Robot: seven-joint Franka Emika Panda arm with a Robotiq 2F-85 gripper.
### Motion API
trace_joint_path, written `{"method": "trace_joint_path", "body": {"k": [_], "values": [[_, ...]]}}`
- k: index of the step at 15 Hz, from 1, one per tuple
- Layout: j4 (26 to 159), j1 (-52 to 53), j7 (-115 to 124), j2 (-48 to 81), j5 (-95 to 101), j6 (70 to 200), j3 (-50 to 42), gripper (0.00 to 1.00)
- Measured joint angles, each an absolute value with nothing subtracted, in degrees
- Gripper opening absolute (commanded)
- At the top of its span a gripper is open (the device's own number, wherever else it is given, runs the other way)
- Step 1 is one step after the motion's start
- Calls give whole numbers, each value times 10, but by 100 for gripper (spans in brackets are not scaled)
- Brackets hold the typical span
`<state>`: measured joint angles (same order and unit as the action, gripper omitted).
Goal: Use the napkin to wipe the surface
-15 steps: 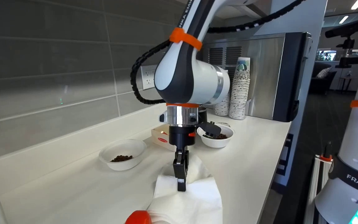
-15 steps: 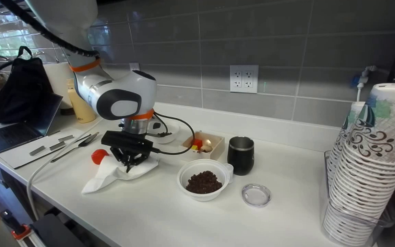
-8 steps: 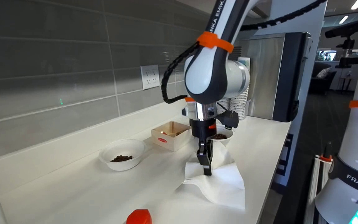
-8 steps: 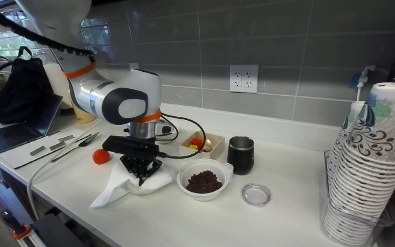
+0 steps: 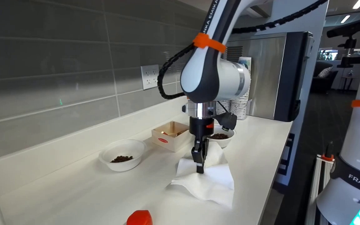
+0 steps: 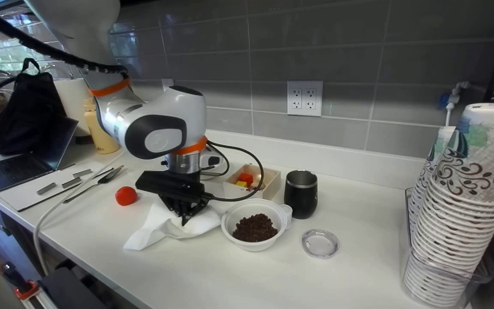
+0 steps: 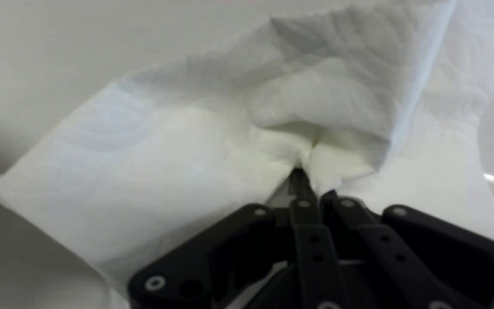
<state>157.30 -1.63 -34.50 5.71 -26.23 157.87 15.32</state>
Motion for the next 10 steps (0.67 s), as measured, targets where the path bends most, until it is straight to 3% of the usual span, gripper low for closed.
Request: {"method": "trace_joint_path", "body": {"k": [4, 10], "values": [[1570, -9, -413, 53, -332, 1485, 160, 1], [1570, -4, -277, 50, -232, 1379, 91, 1]]}}
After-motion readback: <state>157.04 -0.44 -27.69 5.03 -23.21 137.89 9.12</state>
